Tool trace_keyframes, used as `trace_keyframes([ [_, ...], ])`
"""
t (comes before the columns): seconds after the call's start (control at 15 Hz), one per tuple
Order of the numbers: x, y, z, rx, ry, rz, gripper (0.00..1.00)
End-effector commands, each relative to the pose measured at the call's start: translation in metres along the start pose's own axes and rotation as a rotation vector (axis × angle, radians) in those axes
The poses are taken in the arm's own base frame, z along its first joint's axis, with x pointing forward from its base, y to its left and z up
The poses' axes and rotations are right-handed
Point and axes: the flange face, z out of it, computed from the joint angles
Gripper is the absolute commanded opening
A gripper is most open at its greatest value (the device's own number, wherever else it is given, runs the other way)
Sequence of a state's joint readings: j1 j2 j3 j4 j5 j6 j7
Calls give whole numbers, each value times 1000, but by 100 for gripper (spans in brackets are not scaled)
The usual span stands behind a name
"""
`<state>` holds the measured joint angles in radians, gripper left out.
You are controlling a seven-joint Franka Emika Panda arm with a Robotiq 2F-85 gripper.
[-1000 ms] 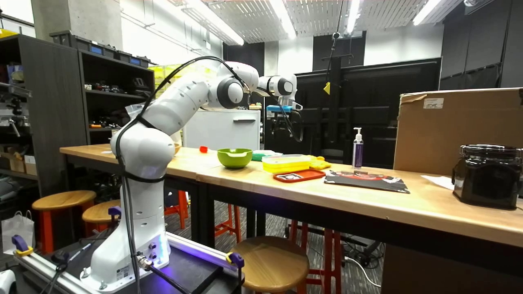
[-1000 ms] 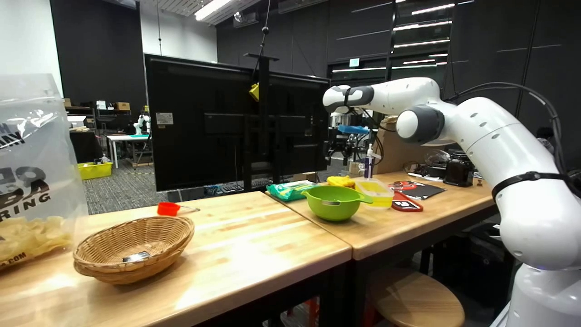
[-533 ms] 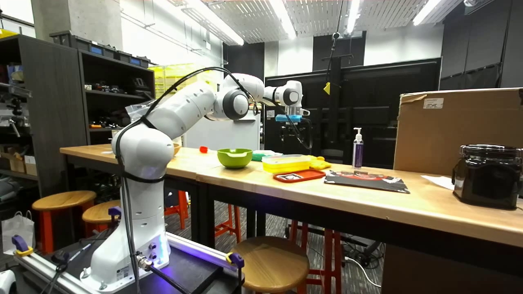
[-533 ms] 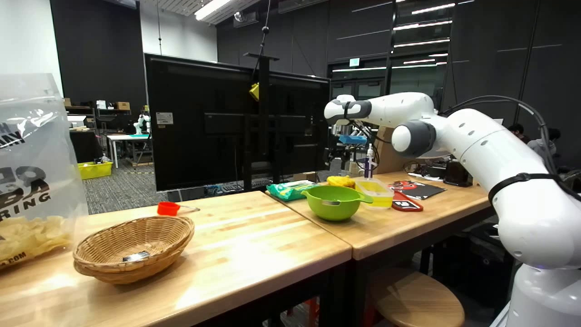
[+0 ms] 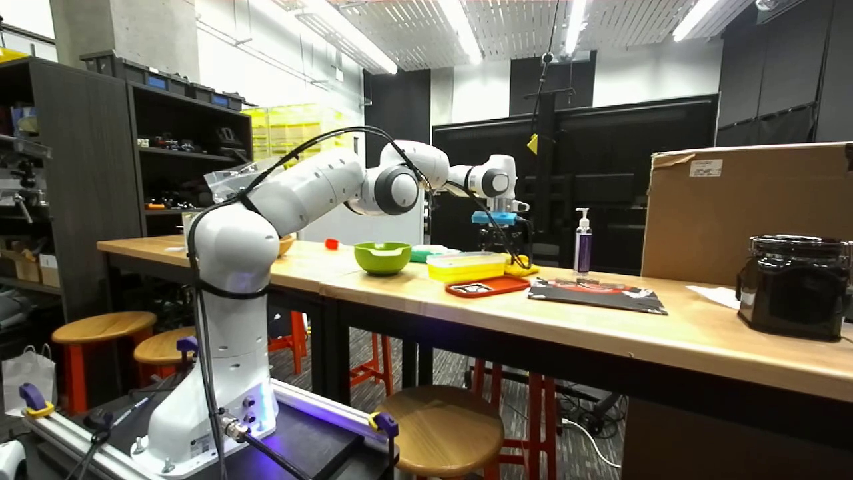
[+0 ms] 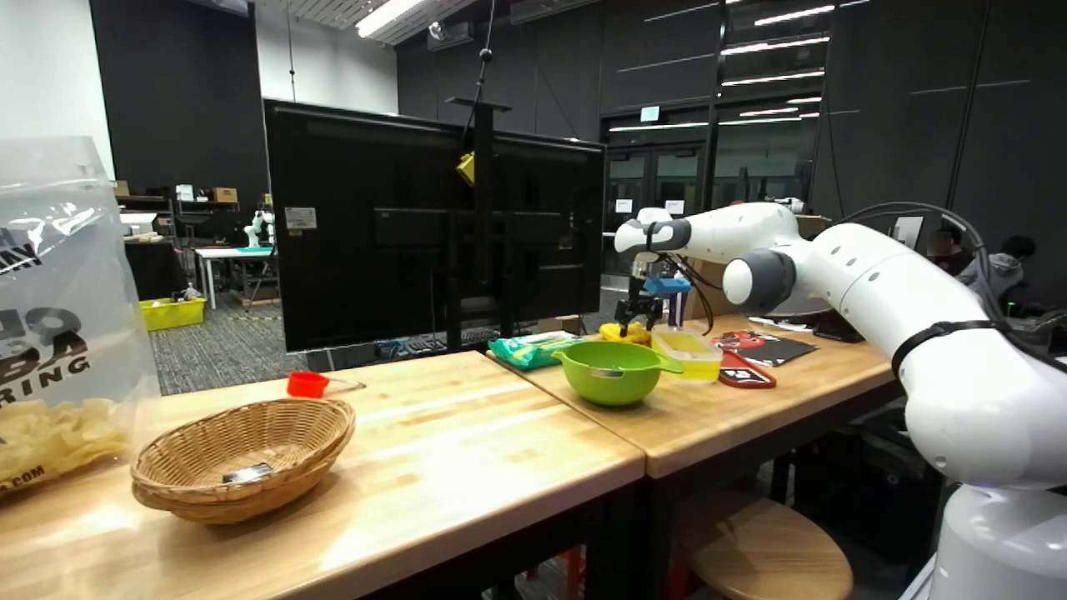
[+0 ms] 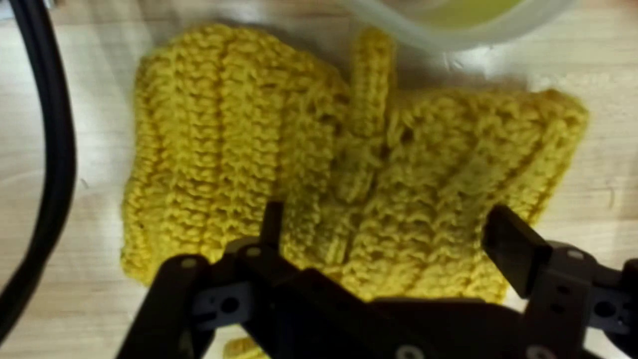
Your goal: Put the yellow cloth in the yellow bowl
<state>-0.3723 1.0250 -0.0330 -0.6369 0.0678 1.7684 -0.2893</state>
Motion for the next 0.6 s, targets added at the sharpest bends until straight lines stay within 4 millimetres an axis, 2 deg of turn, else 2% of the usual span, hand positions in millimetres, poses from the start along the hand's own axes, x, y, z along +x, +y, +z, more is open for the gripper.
trace_keyframes([
  [0.0, 0, 4, 19, -25, -27, -33, 100],
  [0.07, -2, 4, 15, -2, -19, -8, 100],
  [0.53, -1, 2, 18, -6, -20, -15, 100],
])
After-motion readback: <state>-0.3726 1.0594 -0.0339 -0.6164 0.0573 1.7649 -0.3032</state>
